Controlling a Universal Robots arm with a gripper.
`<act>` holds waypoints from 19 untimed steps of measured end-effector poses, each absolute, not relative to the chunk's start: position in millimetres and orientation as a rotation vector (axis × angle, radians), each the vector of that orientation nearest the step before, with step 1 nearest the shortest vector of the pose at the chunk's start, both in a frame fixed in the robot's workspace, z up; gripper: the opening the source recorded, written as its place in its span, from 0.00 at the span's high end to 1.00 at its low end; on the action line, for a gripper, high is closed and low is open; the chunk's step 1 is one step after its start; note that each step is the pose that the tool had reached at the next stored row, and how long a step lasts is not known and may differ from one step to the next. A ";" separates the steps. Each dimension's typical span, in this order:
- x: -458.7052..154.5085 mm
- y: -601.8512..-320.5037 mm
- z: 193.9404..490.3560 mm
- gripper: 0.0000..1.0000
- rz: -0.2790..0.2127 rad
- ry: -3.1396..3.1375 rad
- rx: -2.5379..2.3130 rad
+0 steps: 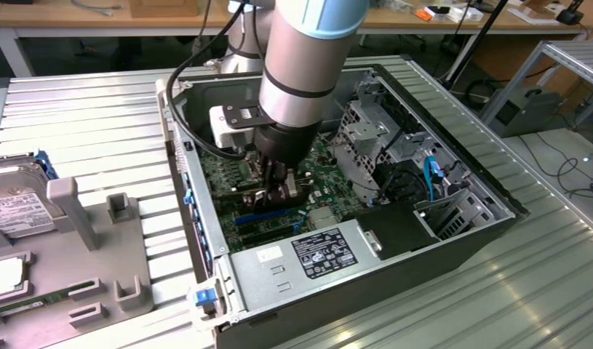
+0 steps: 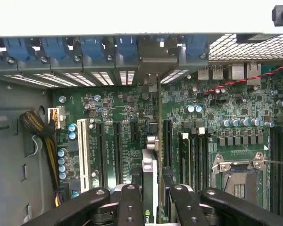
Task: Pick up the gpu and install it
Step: 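Insert the gpu into the slot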
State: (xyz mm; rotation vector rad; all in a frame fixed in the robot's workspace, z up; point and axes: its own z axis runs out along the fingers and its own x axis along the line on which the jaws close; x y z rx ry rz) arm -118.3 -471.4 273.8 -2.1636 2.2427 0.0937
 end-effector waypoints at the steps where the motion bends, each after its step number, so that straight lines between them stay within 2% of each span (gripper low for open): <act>1: -118.4 -471.7 273.5 0.73 0.094 2.243 -2.164; 19: -118.5 -468.3 276.4 0.73 0.093 2.241 -2.162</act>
